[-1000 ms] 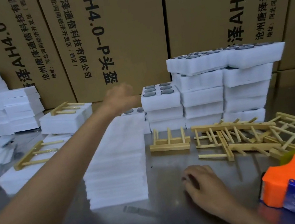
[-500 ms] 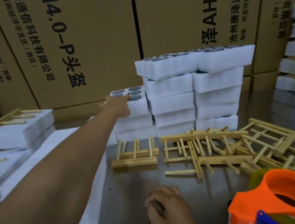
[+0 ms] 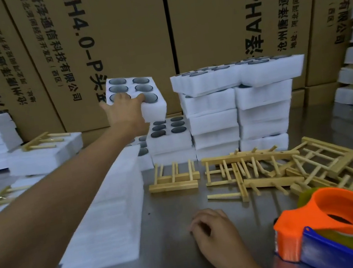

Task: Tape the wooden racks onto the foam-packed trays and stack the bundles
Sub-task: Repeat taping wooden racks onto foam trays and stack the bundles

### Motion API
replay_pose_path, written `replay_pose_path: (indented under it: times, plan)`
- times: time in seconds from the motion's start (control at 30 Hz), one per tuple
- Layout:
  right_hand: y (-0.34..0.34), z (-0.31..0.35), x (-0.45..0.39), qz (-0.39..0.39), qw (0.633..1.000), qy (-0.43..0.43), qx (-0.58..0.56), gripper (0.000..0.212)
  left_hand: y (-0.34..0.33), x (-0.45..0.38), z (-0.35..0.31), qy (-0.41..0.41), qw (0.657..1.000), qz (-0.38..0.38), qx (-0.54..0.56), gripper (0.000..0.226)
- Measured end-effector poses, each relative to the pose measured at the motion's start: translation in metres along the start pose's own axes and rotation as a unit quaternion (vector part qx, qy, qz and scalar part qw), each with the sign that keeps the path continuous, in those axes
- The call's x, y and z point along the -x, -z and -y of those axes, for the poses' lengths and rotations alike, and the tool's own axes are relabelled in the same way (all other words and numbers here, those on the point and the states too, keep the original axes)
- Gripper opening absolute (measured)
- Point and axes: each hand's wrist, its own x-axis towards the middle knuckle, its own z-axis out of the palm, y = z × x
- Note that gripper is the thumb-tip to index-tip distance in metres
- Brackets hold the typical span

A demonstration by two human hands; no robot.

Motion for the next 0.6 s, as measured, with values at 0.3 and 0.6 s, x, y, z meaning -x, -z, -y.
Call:
replay_pose_path:
  times: [0.3, 0.6]
  plan:
    - [0.018, 0.025, 0.009, -0.042, 0.963, -0.171, -0.205, 0.018, 0.060, 0.124, 0.004, -0.160, 0.968, -0.125, 0.151, 0.054]
    - [0.050, 0.053, 0.051, -0.168, 0.821, -0.267, -0.475, 0.035, -0.001, 0.279, -0.005, -0.188, 0.923, 0.038, 0.334, 0.052]
